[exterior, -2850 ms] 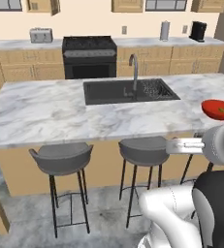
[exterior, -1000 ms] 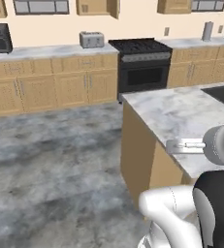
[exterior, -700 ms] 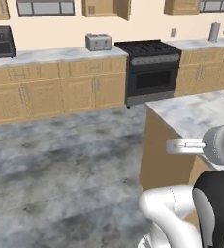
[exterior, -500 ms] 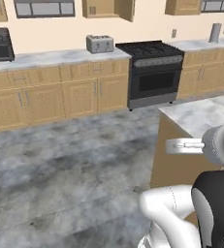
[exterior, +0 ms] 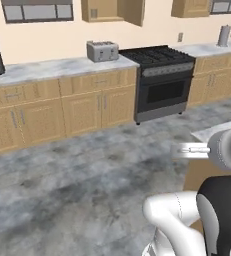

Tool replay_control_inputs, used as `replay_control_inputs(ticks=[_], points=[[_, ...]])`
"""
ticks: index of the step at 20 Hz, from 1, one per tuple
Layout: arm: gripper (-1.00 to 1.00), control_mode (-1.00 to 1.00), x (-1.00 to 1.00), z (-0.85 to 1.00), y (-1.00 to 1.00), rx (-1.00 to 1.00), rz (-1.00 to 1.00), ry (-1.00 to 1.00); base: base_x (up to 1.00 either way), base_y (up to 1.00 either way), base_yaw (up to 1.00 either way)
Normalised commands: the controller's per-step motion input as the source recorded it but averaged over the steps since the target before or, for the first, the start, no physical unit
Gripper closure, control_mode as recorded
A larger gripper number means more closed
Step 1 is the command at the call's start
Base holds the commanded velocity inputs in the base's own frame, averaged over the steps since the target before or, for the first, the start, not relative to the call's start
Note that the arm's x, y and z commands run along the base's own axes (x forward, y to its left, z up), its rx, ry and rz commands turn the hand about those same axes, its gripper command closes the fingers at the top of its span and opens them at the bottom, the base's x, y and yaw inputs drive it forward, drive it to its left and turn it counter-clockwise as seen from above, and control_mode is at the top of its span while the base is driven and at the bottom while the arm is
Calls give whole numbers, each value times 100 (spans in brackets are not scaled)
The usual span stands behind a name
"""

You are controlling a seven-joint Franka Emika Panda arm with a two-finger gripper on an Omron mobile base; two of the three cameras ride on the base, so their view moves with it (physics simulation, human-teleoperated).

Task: There is a bowl on the dining counter. Grab a lemon wedge from the fridge and place it in the bowl. Then get the liquor bottle and glass cup from the cabinet and place them next to the bowl.

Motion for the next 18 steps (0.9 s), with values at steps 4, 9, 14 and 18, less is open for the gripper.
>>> replay_control_inputs(ticks=[4,9,14,18], points=[[-100,100,0,0,0,0,0,0,100,18,-13],[-100,100,0,0,0,0,0,0,100,12,-13],[-100,100,0,0,0,0,0,0,100,8,-12],[-100,100,0,0,0,0,0,0,100,0,-3]])
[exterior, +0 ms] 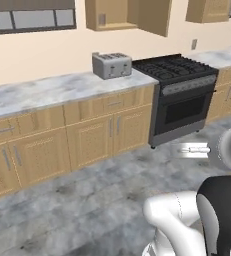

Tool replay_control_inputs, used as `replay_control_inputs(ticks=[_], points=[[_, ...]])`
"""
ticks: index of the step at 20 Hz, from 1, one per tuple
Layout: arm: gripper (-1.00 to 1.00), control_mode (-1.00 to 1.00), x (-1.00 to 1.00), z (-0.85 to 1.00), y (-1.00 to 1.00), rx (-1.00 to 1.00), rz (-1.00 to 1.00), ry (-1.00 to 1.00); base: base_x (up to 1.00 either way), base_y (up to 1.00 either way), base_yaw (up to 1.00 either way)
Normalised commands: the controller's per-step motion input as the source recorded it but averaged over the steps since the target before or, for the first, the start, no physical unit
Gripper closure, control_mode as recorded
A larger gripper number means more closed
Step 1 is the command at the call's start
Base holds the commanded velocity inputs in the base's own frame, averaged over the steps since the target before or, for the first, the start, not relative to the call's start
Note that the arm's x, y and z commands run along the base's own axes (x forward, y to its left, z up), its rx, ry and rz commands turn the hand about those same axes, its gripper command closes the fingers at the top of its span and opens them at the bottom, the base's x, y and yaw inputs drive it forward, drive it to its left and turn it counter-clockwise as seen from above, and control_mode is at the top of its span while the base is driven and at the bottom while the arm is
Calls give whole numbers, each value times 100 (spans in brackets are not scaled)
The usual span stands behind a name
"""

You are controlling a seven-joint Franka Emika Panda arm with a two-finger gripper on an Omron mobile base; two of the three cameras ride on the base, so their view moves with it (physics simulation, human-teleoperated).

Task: There is a bowl on the dining counter. Grab a lemon wedge from the fridge and place it in the bowl. Then get the liquor bottle and glass cup from the cabinet and place them next to the bowl.

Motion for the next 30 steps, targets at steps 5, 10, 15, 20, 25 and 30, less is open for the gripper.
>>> replay_control_inputs(ticks=[5,10,15,20,25,30], points=[[-100,100,0,0,0,0,0,0,100,0,0],[-100,100,0,0,0,0,0,0,100,-6,0],[-100,100,0,0,0,0,0,0,100,-33,8],[-100,100,0,0,0,0,0,0,100,-56,19],[-100,100,0,0,0,0,0,0,100,-60,24],[-100,100,0,0,0,0,0,0,98,-58,29]])
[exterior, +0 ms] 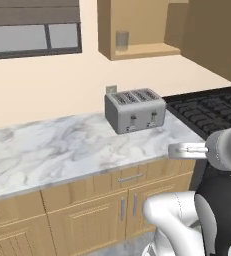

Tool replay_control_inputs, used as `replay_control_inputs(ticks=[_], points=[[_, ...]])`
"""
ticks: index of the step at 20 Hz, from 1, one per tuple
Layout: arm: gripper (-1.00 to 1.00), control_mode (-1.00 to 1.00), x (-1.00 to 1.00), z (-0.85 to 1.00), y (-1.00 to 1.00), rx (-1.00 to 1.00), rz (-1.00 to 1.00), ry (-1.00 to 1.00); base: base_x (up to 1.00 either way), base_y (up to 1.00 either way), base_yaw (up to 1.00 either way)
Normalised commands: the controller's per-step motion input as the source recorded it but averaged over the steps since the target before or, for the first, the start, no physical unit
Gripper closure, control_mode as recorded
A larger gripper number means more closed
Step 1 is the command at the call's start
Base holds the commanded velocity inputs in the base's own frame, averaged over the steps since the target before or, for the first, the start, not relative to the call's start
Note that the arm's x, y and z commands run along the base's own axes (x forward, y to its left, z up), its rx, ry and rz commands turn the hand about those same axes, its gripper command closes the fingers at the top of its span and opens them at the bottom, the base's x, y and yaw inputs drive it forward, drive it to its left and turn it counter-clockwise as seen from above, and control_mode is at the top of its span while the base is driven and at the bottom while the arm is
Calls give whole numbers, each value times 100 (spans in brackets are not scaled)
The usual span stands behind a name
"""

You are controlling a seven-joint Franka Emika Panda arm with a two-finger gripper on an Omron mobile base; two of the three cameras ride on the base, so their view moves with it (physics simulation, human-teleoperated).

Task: There is a bowl on the dining counter. Grab a lemon wedge from the fridge and place it in the bowl. Then get the liquor bottle and glass cup from the cabinet and place them next to the bowl.

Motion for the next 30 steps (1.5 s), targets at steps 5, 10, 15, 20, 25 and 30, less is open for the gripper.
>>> replay_control_inputs(ticks=[5,10,15,20,25,30], points=[[-100,100,0,0,0,0,0,0,60,-35,34],[-100,100,0,0,0,0,0,0,48,-39,32],[-100,100,0,0,0,0,0,0,37,-43,12],[-100,100,0,0,0,0,0,0,38,-41,0],[-100,100,0,0,0,0,0,0,52,-46,0],[-100,100,0,0,0,0,0,0,80,-46,0]])
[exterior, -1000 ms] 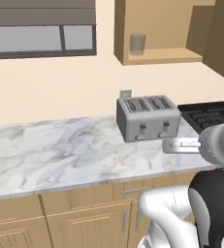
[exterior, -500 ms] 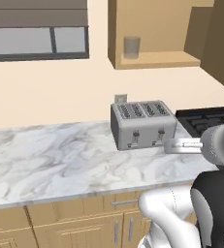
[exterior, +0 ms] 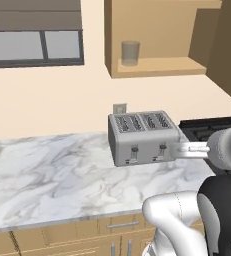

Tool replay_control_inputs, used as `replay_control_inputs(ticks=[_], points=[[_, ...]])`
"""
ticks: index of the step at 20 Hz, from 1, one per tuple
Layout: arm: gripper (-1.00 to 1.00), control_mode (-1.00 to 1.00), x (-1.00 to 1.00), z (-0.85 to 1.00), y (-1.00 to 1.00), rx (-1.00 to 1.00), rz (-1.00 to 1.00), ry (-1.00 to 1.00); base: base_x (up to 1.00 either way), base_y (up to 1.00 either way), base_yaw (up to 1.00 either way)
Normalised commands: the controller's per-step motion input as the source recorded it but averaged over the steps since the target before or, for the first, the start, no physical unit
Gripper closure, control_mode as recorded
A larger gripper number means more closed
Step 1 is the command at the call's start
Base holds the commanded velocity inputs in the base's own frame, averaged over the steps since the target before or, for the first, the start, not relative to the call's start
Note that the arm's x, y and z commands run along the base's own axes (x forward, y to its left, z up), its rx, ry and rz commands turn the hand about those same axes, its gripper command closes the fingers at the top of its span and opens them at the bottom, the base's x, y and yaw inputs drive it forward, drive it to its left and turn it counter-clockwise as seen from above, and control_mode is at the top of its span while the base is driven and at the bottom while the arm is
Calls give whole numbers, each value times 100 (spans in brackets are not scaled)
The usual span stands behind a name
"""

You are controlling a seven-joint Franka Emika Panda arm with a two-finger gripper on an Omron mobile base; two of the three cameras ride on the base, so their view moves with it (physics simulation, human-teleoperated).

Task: There is a bowl on the dining counter. Grab a lemon wedge from the fridge and place it in the bowl. Then get the liquor bottle and glass cup from the cabinet and place them next to the bowl.

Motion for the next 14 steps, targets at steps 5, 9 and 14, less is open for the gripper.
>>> replay_control_inputs(ticks=[5,9,14], points=[[-100,100,0,0,0,0,0,0,99,-33,0],[-100,-100,14,0,1,0,-1,7,23,-2,0],[-100,-100,17,20,-3,-10,17,-7,0,0,0]])
